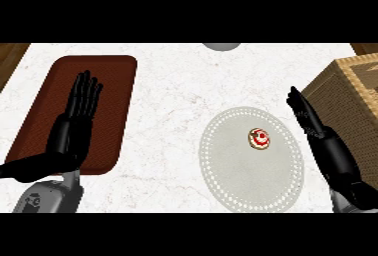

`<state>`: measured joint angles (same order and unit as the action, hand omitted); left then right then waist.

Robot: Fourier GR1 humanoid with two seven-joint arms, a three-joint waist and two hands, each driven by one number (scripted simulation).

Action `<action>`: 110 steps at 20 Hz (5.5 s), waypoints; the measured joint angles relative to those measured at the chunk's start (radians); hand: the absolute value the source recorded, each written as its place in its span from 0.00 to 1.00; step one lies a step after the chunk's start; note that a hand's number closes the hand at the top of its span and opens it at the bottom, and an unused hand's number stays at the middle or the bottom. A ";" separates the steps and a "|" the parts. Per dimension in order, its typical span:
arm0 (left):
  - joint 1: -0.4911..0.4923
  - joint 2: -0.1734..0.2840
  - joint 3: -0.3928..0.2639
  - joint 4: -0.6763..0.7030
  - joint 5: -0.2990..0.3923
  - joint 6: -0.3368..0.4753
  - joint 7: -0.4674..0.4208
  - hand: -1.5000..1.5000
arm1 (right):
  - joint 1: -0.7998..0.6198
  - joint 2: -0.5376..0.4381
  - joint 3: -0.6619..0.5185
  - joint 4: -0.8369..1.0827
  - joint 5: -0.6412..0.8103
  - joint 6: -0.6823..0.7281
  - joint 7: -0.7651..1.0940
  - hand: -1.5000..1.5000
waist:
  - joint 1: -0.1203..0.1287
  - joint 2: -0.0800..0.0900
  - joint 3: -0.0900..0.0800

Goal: Pick the cupcake from the placemat and place it in the basket

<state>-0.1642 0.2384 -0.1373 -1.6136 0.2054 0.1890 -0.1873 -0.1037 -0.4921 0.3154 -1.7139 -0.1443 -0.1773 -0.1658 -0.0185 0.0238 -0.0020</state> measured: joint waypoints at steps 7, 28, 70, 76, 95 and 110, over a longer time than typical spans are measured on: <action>0.064 -0.001 0.022 0.018 -0.014 0.047 0.065 0.50 | 0.078 0.083 -0.071 -0.075 0.081 -0.249 0.105 1.00 | 0.002 -0.025 0.001; 0.129 -0.012 0.012 0.000 -0.027 0.082 0.147 0.50 | -0.023 0.232 -0.023 0.229 0.965 -0.438 0.926 0.00 | -0.017 -0.042 -0.018; 0.156 -0.049 -0.010 -0.086 -0.063 0.079 0.192 0.50 | -0.211 0.482 -0.066 -0.013 1.213 0.364 1.360 0.00 | 0.020 -0.026 0.001; 0.158 -0.041 0.009 -0.076 -0.052 0.049 0.185 0.50 | -0.217 0.484 -0.073 0.025 1.225 0.355 1.353 0.00 | 0.023 -0.025 0.001; 0.144 -0.071 0.031 -0.048 -0.077 0.031 0.181 0.50 | -0.179 0.485 -0.102 0.151 1.186 0.275 1.316 0.00 | 0.021 -0.024 0.002; 0.136 -0.094 0.051 -0.029 -0.095 0.003 0.173 0.50 | -0.166 0.486 -0.106 0.288 1.169 0.188 1.276 0.00 | 0.022 -0.024 0.002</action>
<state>-0.0281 0.1443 -0.0863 -1.6424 0.1109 0.1919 -0.0144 -0.2696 -0.0064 0.2090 -1.4254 1.0251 0.0108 1.1101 0.0036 0.0002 0.0000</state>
